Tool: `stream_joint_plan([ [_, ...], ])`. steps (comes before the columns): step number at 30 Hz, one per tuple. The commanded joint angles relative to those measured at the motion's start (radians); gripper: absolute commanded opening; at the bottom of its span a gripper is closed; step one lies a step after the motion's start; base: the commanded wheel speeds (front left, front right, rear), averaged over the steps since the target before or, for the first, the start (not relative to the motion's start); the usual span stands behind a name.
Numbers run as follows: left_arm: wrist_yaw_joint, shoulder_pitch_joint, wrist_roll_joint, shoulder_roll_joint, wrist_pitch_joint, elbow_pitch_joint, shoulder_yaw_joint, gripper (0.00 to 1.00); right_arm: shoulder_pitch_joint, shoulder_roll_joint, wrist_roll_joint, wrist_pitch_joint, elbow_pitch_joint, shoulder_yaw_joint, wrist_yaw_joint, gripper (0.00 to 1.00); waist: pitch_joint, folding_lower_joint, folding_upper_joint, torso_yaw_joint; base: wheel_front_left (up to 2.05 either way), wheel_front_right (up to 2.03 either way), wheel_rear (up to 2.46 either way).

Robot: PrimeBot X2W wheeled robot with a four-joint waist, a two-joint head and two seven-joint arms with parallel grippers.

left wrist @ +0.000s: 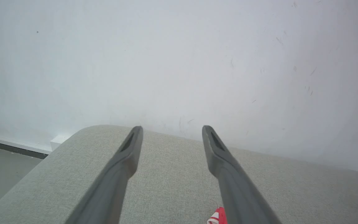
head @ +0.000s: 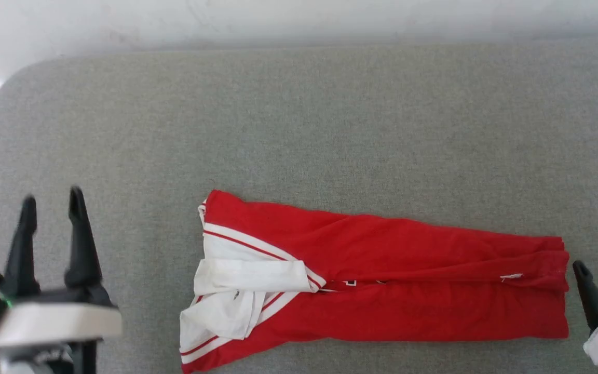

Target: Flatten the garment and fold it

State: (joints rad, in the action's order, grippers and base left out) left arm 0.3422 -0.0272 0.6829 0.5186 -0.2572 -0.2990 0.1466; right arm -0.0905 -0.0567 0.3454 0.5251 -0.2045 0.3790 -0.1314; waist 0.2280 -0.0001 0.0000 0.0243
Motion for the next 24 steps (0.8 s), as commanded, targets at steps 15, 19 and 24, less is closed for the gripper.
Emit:
stream_joint_plan([
  [15,-0.160,-0.163,-0.223,-0.212,-0.004,0.051,-0.094,1.00,0.014,0.006,-0.033,-0.017,0.199,0.002,0.001,1.00,-0.077,0.0001,0.0000,0.050,0.00,0.00,0.00],
  [19,-0.175,-0.163,-0.267,-0.210,-0.004,0.067,-0.094,1.00,0.034,0.006,-0.042,-0.022,0.257,-0.002,0.001,1.00,-0.079,0.0001,0.0000,0.061,0.00,0.00,0.00],
  [24,-0.189,-0.163,-0.289,-0.215,-0.004,0.088,-0.085,1.00,0.057,0.006,-0.045,-0.032,0.316,-0.002,0.001,1.00,-0.077,0.0001,0.0000,0.072,0.00,0.00,0.00],
])
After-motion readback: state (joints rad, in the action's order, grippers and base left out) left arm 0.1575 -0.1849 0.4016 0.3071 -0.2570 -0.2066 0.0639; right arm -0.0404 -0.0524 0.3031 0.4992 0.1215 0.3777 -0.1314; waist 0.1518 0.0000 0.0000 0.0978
